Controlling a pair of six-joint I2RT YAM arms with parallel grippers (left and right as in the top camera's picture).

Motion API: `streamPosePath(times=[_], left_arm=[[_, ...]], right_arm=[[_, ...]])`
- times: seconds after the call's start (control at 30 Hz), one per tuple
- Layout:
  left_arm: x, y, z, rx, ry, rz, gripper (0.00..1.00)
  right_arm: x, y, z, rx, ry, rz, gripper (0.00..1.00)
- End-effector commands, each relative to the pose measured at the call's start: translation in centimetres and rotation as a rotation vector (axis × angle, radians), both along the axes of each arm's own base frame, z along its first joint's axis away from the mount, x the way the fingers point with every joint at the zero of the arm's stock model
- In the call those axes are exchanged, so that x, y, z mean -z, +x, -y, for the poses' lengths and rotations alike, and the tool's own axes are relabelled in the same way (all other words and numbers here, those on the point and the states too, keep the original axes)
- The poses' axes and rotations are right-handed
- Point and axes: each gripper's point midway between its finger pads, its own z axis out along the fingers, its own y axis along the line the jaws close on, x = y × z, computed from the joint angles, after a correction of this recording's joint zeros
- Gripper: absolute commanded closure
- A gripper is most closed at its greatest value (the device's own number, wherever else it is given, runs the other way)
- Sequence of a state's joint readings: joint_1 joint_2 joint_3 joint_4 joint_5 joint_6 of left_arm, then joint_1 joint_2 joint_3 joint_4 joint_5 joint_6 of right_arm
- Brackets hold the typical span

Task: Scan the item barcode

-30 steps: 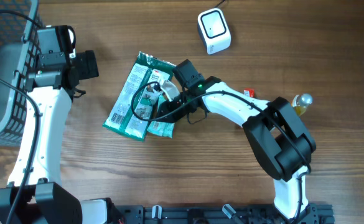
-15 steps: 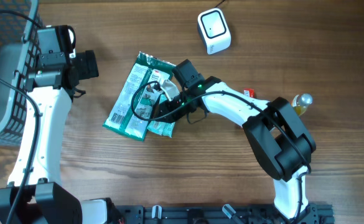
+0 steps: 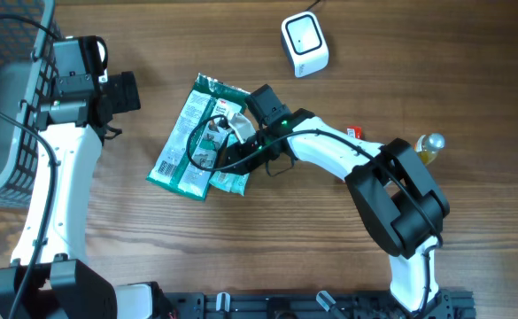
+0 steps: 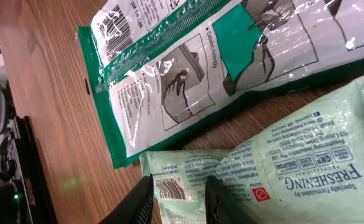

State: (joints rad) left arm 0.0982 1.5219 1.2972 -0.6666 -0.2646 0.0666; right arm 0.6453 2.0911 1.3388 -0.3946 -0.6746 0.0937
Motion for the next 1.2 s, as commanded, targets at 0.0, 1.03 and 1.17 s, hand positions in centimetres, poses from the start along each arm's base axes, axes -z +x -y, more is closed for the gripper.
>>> streamPosePath(times=[0.0,1.03,1.17], left_arm=[[-0.2,0.1,-0.1,0.004,0.007,0.004,0.0],[-0.2,0.1,-0.1,0.004,0.007,0.004,0.0],[-0.2,0.1,-0.1,0.004,0.007,0.004,0.0]], right_arm=[[1.3,0.4,0.6,0.031,-0.045,0.0,0.71],[3.6,-1.2,-1.5,0.002,0.075,-0.133,0.7],[1.8,-0.2,-2.0,0.007,0.106,-0.08,0.75]])
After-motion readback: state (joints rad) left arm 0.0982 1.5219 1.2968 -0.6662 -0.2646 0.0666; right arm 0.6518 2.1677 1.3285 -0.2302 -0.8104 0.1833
